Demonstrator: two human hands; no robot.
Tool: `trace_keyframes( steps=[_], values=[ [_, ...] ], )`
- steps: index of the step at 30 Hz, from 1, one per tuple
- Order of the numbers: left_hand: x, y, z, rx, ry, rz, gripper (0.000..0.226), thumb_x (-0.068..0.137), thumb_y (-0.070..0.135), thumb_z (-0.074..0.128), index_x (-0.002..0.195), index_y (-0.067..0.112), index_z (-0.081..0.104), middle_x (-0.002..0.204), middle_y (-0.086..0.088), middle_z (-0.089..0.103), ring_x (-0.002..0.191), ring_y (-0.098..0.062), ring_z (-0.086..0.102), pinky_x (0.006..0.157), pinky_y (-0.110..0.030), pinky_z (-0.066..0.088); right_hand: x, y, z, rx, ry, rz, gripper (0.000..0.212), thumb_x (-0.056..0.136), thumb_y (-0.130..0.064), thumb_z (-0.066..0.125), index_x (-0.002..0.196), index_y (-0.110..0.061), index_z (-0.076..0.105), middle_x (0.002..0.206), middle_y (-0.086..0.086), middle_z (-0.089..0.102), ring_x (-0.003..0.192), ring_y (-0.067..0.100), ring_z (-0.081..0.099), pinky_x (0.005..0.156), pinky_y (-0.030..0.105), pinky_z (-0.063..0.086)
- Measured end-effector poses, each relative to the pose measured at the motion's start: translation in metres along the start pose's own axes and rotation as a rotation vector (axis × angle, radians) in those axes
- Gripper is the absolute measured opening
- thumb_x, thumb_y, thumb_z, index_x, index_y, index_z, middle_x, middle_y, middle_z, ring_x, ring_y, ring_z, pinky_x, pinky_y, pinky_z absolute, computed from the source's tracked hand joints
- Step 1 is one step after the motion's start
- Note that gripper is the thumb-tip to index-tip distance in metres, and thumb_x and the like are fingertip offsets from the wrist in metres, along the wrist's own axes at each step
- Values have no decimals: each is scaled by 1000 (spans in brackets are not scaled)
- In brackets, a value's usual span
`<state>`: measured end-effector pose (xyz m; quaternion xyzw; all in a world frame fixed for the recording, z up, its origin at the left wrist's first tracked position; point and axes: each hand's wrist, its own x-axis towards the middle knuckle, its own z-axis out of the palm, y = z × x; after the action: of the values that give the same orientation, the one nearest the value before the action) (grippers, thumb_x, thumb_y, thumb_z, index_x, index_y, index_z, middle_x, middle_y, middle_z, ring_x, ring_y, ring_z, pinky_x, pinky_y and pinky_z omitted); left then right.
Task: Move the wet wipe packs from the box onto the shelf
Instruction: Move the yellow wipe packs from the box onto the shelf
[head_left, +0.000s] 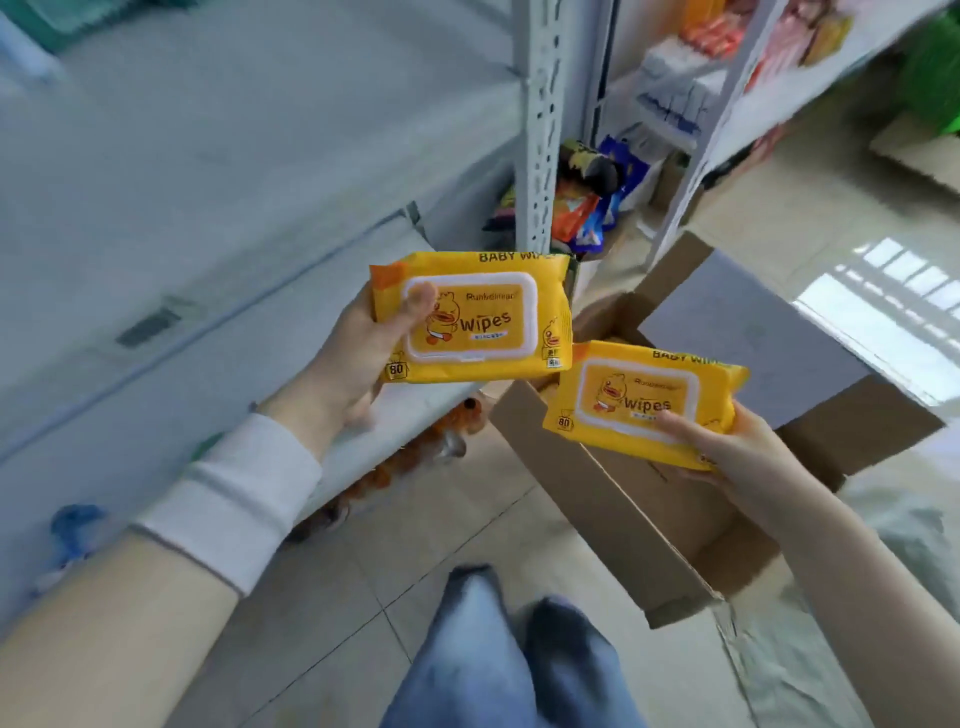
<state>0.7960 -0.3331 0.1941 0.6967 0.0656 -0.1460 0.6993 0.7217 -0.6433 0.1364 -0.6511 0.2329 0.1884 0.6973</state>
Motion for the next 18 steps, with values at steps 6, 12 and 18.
trace_keyframes(
  steps=[6, 12, 18],
  values=[
    [-125, 52, -118, -108, 187, 158, 61, 58, 49, 74, 111, 23, 61, 100, -1, 74, 93, -19, 71, 68, -33, 58, -54, -58, 126, -126, -215, -234, 42, 62, -37, 71, 101, -25, 61, 83, -7, 76, 61, 9, 71, 47, 20, 55],
    [-250, 64, -279, -68, 435, 240, 84, 53, 61, 73, 124, 19, 56, 104, 0, 73, 94, -17, 71, 70, -35, 59, -108, -71, 305, -217, -410, -364, 42, 61, -42, 71, 98, -23, 63, 85, -8, 75, 68, 9, 71, 54, 21, 58],
    [-357, 36, -446, -103, 655, 275, 44, 71, 44, 58, 110, 25, 58, 89, 7, 76, 83, -11, 72, 59, -25, 57, -149, -56, 493, -251, -522, -384, 35, 59, -44, 71, 86, -22, 65, 74, -10, 74, 64, 12, 62, 50, 16, 53]
  ],
)
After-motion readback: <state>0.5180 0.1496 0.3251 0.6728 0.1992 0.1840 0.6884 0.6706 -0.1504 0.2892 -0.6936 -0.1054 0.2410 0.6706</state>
